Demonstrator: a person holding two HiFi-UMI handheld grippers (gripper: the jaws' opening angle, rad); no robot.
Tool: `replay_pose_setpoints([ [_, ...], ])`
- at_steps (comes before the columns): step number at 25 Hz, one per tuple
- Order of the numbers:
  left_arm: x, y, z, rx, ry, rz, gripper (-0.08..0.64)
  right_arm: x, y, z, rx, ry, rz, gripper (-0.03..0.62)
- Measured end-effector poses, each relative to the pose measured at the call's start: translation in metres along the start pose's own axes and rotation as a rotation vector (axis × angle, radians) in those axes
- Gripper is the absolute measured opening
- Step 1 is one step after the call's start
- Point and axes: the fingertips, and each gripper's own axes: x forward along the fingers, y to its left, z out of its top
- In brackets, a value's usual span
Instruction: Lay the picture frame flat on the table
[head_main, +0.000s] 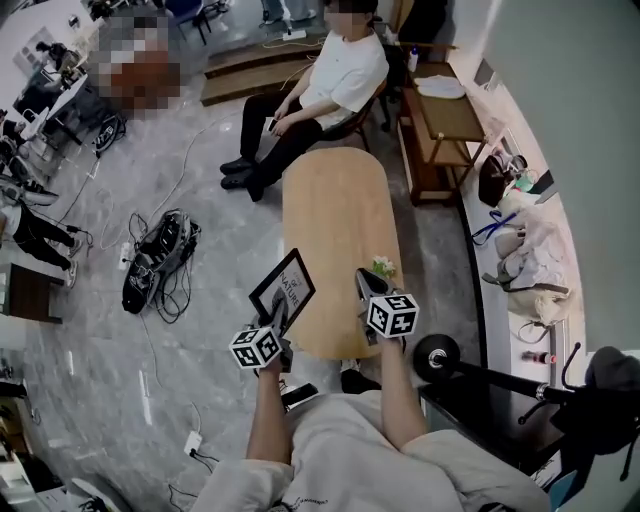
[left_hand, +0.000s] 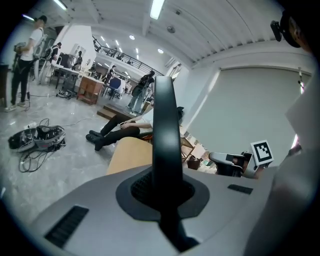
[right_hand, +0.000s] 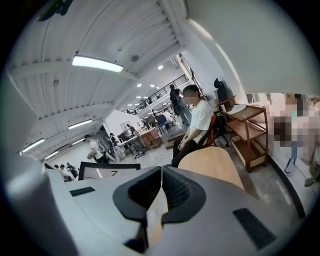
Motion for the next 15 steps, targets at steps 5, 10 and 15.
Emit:
replay_pose_setpoints([
  [5,0.040,0.013,0.002,-0.009,0.046,-0.002,0.026,0.034,-0.040,0.003,-0.021,0.023,0.029,0.034],
  [10,0.078,0.033,-0.011,0.001,0.144,-0.008,0.026,0.071,-0.067,-0.025,-0.040,0.108,0.064,0.034],
  [15,0.119,0.064,-0.022,-0.002,0.248,-0.060,0.026,0.113,-0.074,-0.057,-0.070,0.197,0.052,0.034],
])
